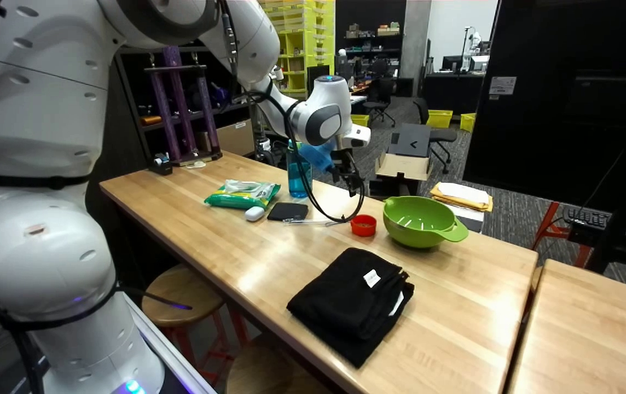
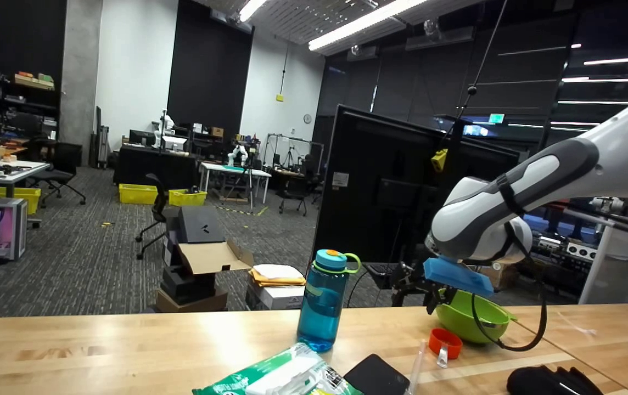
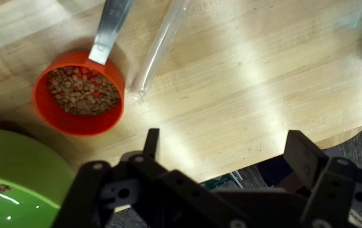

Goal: Use the straw to stir the contents of the green bowl

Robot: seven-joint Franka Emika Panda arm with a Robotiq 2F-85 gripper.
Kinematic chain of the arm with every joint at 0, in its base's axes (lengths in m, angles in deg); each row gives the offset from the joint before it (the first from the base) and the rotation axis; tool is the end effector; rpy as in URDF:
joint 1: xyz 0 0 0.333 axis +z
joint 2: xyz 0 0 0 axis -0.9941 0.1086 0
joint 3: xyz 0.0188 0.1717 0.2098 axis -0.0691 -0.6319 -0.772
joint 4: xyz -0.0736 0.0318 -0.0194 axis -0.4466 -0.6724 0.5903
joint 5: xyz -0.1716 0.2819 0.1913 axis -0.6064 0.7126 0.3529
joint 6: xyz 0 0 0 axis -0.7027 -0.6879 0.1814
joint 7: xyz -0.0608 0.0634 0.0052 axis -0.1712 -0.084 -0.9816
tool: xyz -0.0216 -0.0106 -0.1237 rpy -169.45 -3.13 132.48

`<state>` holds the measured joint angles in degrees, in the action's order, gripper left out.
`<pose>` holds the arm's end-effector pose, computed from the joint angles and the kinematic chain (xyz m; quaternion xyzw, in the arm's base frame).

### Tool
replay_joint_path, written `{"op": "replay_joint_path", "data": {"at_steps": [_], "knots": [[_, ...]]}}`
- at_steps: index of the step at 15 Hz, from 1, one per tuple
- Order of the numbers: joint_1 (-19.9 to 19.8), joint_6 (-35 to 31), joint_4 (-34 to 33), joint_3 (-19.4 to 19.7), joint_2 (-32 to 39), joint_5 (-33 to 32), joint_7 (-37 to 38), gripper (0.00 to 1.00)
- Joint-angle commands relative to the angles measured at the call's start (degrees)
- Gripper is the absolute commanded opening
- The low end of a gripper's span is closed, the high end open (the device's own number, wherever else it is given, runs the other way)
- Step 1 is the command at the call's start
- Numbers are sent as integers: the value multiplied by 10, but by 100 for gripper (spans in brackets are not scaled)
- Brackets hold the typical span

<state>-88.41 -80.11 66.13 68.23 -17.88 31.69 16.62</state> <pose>0.6190 -0.0515 0.2581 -0.9633 0.2192 -0.1504 0.0371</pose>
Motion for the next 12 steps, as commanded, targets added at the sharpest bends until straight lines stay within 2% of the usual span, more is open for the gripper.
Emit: {"op": "replay_joint_path", "data": {"at_steps": [1, 12], "knots": [[16, 23, -27, 10, 25, 21, -9, 100], [39, 66, -18, 40, 25, 10, 34, 100]]}}
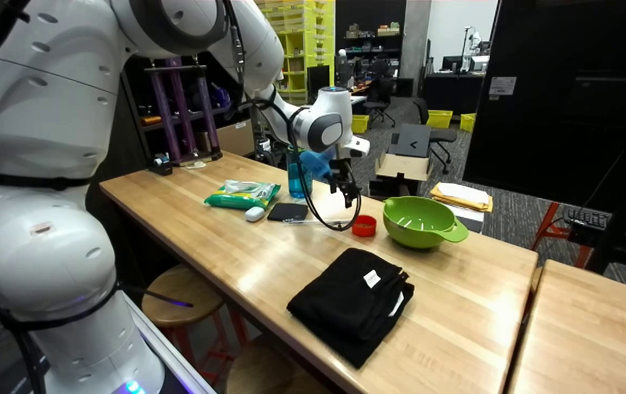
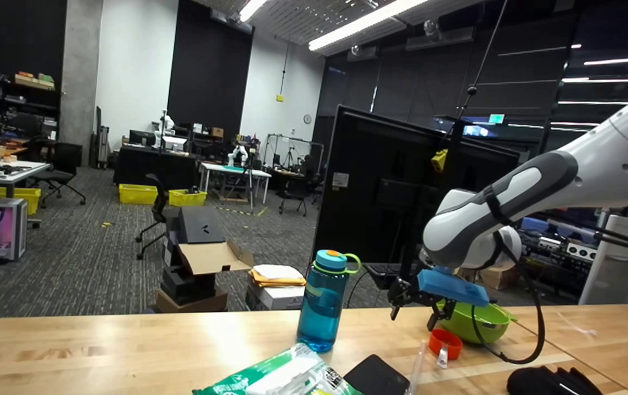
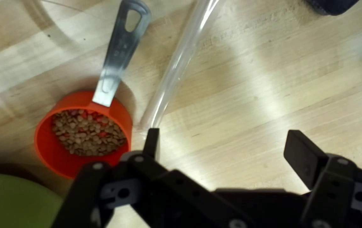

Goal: Use the straw to stir the contents of the green bowl

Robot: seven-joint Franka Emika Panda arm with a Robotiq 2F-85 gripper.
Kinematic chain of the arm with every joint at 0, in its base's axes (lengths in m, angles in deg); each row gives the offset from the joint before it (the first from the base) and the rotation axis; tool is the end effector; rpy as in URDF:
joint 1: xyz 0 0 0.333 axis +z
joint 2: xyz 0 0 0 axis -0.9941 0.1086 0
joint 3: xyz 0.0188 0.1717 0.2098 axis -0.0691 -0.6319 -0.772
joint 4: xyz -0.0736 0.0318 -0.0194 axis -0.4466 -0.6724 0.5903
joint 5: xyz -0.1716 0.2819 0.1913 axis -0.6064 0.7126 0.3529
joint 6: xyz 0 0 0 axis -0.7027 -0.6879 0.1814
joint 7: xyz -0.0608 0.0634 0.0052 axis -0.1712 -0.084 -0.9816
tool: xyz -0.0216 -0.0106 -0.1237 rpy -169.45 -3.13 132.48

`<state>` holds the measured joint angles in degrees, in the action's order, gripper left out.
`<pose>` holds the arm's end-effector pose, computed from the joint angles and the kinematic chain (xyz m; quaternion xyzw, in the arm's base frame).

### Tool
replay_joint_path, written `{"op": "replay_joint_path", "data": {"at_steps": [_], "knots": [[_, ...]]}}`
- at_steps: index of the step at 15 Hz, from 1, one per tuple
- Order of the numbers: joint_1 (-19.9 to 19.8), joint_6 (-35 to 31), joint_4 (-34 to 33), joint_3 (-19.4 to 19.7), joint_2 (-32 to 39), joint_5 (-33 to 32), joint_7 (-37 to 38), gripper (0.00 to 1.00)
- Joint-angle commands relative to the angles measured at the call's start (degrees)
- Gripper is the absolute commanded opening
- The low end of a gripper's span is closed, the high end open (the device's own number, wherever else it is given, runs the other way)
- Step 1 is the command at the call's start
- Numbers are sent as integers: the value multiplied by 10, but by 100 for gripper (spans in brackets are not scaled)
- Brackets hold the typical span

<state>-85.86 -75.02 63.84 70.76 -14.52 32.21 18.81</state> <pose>0.6173 -0.0497 0.2290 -0.9657 0.2387 -0.0980 0.0276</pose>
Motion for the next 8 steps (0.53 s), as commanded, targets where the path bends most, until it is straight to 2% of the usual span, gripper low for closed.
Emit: {"op": "replay_joint_path", "data": {"at_steps": [1, 8], "knots": [[12, 16, 6, 14, -8, 6, 8, 100], [4, 13, 6, 13, 5, 12, -4, 100]]}}
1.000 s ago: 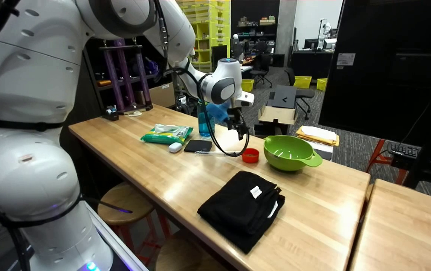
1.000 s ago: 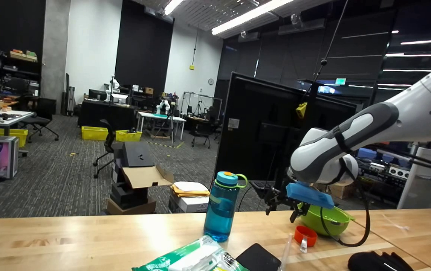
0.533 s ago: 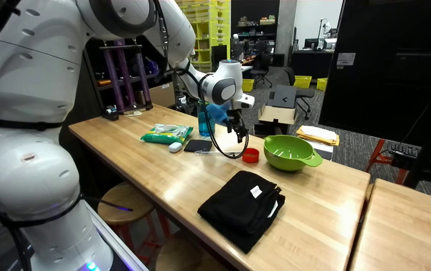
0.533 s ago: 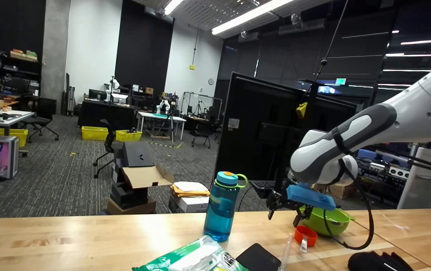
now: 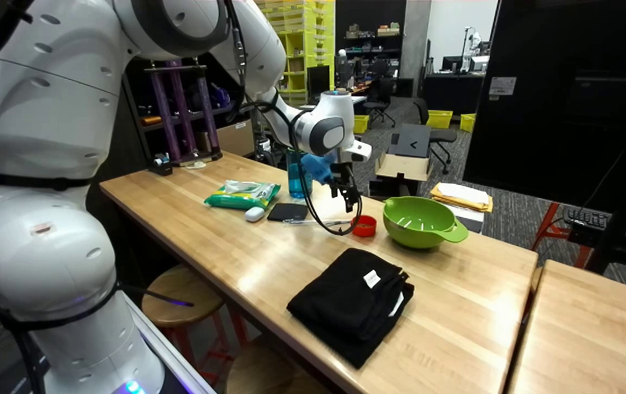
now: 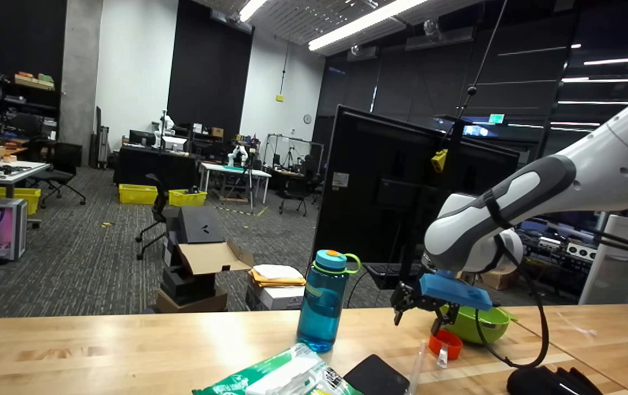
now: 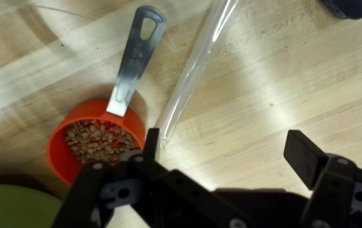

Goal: Use the straw to stir the contents of the green bowl

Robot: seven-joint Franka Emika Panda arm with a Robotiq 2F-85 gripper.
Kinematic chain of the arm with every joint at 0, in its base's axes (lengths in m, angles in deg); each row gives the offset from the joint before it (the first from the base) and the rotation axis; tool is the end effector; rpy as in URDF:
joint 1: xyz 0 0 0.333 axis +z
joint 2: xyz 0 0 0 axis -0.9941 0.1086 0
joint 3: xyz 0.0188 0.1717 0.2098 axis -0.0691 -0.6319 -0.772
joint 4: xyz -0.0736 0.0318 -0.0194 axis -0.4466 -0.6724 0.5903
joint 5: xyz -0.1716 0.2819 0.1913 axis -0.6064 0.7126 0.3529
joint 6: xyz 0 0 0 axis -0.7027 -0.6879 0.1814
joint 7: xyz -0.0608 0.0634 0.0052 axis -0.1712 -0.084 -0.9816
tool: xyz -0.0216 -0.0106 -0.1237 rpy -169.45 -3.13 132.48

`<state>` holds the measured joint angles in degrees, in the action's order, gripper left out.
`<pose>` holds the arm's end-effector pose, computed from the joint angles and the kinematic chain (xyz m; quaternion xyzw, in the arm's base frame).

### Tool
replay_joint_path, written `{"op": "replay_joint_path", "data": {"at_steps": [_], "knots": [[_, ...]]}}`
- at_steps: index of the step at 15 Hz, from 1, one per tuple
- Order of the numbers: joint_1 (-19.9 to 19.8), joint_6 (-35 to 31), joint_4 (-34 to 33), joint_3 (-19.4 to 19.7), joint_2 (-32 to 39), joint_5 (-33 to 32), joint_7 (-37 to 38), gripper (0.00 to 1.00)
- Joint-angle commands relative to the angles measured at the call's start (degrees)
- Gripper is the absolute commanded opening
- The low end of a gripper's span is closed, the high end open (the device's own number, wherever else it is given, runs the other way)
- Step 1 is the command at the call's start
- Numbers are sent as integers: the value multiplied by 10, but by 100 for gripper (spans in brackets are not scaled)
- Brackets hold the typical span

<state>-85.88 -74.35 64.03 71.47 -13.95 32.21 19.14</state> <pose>0.6133 -0.0571 0.2204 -0.9649 0.2471 -0.0864 0.0229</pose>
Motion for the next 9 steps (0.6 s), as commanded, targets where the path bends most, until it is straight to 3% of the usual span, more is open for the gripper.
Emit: {"op": "replay_joint_path", "data": {"at_steps": [1, 9], "knots": [[2, 7, 5, 5, 1, 15, -10, 100], [-2, 3, 21, 12, -5, 15, -10, 100]]}}
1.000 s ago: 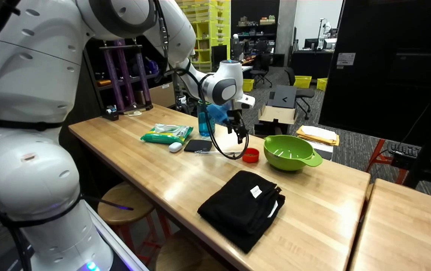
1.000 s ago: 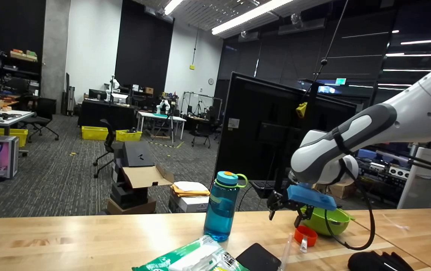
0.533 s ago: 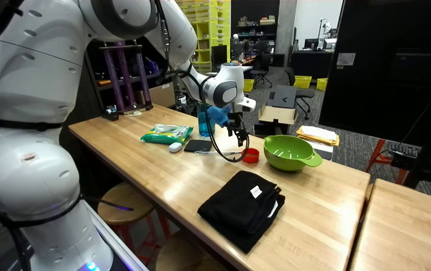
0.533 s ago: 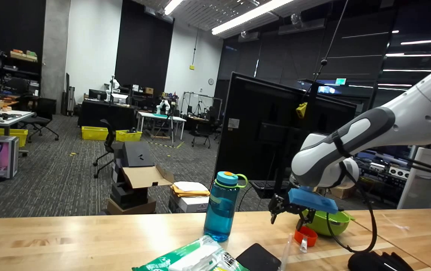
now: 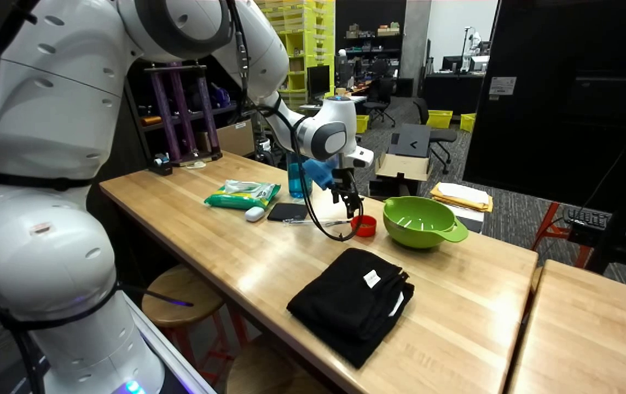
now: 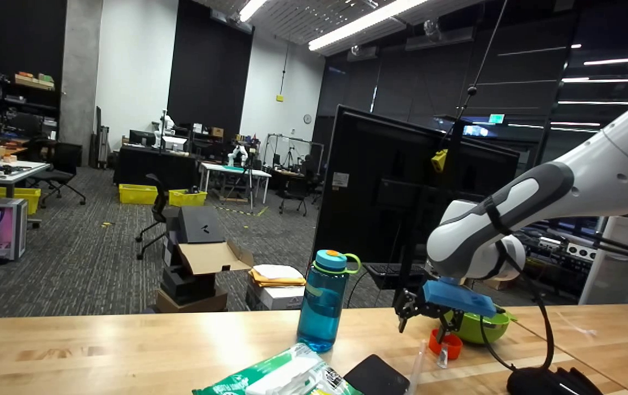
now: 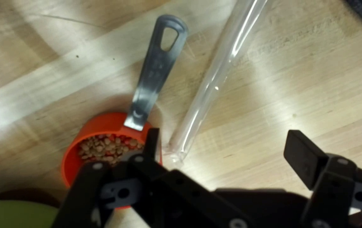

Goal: Use the straw to stir the contents of the green bowl

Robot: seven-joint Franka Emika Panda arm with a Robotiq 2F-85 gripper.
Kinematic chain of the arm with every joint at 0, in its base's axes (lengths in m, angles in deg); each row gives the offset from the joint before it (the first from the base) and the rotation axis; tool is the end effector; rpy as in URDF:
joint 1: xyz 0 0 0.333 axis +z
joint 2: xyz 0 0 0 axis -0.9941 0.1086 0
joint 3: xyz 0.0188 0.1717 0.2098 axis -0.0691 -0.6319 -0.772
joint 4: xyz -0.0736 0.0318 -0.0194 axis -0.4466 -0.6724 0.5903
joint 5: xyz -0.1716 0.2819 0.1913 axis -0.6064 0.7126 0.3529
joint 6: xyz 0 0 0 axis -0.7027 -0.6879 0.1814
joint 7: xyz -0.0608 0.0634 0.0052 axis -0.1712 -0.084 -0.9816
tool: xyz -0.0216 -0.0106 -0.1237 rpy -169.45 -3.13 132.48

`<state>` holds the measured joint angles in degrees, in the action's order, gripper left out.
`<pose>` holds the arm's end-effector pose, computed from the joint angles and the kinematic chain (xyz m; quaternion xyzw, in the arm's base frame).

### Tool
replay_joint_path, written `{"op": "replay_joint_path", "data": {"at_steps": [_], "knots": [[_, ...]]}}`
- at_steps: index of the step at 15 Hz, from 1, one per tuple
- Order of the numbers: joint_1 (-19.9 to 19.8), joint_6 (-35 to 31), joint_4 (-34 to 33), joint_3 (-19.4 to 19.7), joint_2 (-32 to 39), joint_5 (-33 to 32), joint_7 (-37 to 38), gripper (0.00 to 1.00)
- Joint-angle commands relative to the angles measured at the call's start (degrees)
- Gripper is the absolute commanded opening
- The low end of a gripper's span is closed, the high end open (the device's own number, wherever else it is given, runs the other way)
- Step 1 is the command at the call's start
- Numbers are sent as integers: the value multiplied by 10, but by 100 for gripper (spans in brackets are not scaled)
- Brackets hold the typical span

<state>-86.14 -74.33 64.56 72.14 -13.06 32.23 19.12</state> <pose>0.6075 -0.0666 0.2071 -0.9640 0.2546 -0.0748 0.0175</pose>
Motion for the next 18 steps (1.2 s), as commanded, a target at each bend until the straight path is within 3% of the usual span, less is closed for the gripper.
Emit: {"op": "replay_joint_path", "data": {"at_steps": [1, 18], "knots": [[1, 2, 19, 8, -15, 14, -8, 100], [13, 24, 8, 18, -8, 3, 5, 100]]}}
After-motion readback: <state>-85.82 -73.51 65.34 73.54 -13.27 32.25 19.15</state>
